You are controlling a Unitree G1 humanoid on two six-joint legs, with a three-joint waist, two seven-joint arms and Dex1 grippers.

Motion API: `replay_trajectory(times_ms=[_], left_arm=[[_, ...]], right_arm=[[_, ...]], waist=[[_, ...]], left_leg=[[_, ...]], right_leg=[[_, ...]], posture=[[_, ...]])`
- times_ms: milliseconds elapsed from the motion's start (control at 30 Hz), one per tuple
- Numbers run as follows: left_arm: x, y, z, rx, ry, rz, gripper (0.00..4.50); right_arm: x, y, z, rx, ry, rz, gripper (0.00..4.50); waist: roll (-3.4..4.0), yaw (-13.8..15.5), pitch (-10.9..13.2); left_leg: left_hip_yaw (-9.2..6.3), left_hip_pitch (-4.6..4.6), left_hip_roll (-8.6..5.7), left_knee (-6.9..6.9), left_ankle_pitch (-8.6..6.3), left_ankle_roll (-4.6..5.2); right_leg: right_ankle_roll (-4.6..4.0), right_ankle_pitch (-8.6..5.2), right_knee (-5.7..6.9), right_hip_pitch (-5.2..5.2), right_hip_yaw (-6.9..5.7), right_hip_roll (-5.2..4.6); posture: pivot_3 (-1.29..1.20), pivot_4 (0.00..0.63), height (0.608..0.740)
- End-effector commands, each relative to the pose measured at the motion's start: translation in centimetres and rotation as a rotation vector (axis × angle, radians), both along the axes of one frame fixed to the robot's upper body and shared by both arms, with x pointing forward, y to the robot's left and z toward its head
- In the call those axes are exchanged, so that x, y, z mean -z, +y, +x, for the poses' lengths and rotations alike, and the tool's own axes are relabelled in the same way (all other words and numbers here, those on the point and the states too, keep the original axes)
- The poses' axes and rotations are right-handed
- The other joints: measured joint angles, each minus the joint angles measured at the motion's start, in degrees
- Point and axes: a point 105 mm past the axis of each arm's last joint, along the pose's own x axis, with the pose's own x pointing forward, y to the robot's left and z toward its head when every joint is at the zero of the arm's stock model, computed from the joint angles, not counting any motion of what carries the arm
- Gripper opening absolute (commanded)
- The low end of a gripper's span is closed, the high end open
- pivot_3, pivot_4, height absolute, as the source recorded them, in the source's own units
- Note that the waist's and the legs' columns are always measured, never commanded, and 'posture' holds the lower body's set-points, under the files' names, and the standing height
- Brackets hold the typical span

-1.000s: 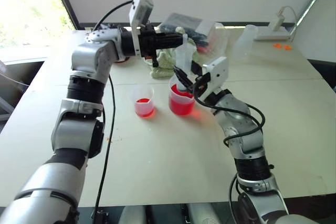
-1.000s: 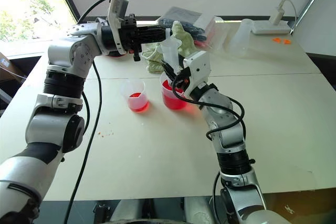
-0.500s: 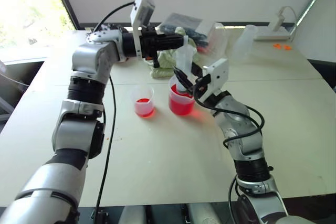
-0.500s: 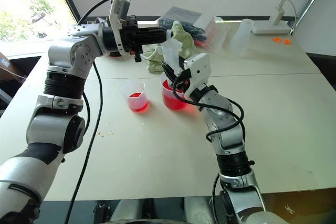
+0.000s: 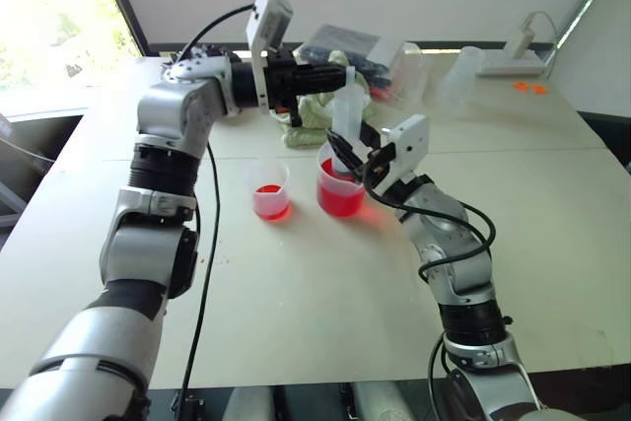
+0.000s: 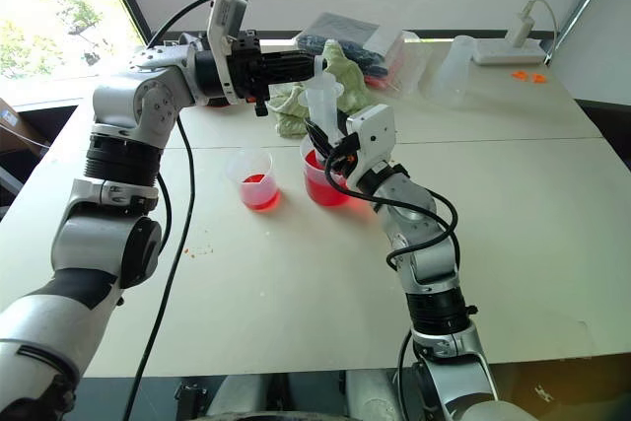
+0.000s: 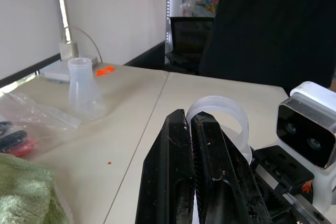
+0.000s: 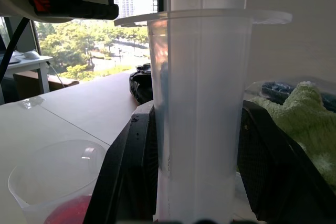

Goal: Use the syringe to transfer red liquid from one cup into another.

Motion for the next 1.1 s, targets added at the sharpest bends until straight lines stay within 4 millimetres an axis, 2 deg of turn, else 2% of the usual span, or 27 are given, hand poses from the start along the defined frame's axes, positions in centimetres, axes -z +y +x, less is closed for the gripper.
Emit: replay_trajectory(times_ms=[33, 200, 1100], left_arm=[[-5.49, 0.02, -1.69, 0.032, -0.154, -0.119, 0.07], [-6.2, 0.4, -1.86, 0.026, -0.162, -0.135, 0.07], [-6.46, 0.52, -2.02, 0.014, -0.162, -0.137, 0.07]], right_arm=[[1.02, 1.82, -0.68, -0.074, 0.024, -0.025, 1.46], [1.24, 1.92, -0.74, -0.076, 0.028, -0.027, 1.46], [1.5, 2.02, -0.77, -0.08, 0.035, -0.027, 1.46]], waist=[[0.0, 0.0, 0.0], [0.0, 0.0, 0.0], [0.0, 0.0, 0.0]], left_leg=[[0.0, 0.0, 0.0, 0.0, 0.0, 0.0], [0.0, 0.0, 0.0, 0.0, 0.0, 0.0], [0.0, 0.0, 0.0, 0.01, 0.0, 0.0]], right_leg=[[0.0, 0.0, 0.0, 0.0, 0.0, 0.0], [0.0, 0.0, 0.0, 0.0, 0.0, 0.0], [0.0, 0.0, 0.01, 0.0, 0.0, 0.0]], posture=[[0.0, 0.15, 0.74], [0.0, 0.15, 0.74], [0.0, 0.15, 0.74]])
